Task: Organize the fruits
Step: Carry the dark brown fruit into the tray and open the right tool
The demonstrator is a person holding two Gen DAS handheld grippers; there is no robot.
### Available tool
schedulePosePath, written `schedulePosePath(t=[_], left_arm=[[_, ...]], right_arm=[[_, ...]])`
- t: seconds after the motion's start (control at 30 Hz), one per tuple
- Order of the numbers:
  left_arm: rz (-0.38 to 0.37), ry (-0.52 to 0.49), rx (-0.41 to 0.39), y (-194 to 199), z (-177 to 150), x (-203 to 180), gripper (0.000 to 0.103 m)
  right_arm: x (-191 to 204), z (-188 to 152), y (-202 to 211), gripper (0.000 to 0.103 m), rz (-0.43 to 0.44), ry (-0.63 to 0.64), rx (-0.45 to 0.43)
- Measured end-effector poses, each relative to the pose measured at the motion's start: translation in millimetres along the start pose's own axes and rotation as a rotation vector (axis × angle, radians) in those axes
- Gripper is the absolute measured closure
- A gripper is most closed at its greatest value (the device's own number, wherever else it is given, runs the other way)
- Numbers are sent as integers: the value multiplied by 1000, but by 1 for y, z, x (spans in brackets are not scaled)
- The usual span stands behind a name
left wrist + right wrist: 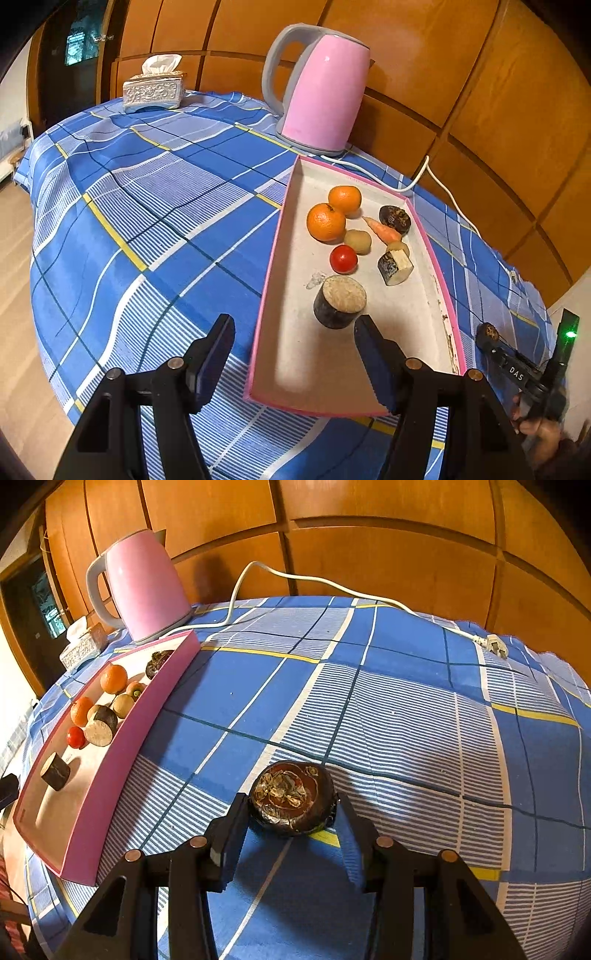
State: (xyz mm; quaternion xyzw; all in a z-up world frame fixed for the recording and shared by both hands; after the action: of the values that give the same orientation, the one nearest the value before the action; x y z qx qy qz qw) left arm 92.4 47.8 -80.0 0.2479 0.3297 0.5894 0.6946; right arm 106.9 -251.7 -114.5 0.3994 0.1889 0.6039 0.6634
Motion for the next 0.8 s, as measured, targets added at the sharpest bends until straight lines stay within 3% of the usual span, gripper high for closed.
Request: schedulePosePath(t=[0.8], left_arm=[[-6,-15,9,0,-1,-8,35]], right_arm=[[3,-1,-1,57,-32,21,-5]])
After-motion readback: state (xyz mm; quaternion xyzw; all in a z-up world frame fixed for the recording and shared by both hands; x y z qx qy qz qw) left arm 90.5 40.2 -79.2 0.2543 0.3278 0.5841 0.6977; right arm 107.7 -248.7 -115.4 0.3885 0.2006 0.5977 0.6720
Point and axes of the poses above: each gripper's, at about its wrist camera, not at the fingertips, and y roughly against the way its jaws point, x to its left, z to its top, the point moved 8 cm from there along -y, roughly the way its jaws point, and after that the axes turned 11 degrees about -y, right-handed, at the moved point
